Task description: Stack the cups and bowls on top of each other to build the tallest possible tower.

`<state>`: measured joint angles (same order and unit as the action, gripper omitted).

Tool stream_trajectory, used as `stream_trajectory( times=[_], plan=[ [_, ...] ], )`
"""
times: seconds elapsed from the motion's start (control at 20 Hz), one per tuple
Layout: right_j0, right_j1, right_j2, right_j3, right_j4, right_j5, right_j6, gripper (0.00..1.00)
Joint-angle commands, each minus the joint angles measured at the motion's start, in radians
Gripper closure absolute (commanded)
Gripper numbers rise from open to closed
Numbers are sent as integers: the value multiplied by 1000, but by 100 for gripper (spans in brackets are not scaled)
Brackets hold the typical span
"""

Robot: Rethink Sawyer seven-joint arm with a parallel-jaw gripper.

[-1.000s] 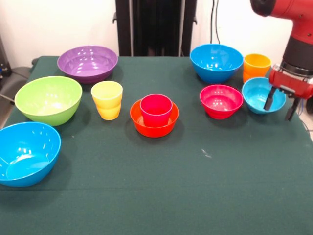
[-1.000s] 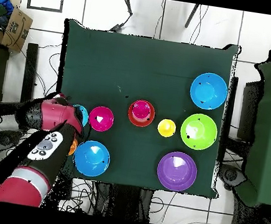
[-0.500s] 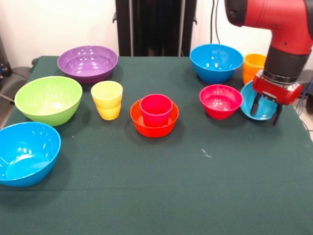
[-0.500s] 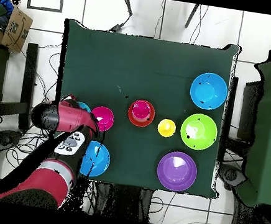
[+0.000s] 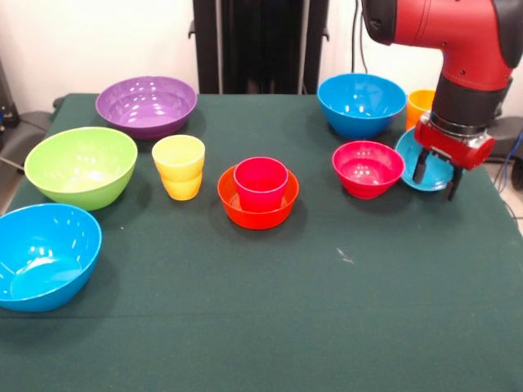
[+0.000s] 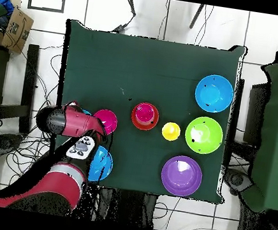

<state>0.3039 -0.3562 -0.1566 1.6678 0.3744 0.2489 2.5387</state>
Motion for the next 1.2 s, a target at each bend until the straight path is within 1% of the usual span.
stream_trajectory(
  times=[0.05,0.3,0.45,0.65,0.85,1.2],
  plan=[
    [-44,-18,159,48,-30,165,15,0],
    [-58,-29,167,51,-35,187,12,0],
    [-68,-36,170,42,-32,247,13,0],
    [-71,-43,160,30,-41,288,12,0],
    [-67,-44,165,38,-41,260,16,0],
    [-72,-40,209,81,-29,165,26,0]
  ],
)
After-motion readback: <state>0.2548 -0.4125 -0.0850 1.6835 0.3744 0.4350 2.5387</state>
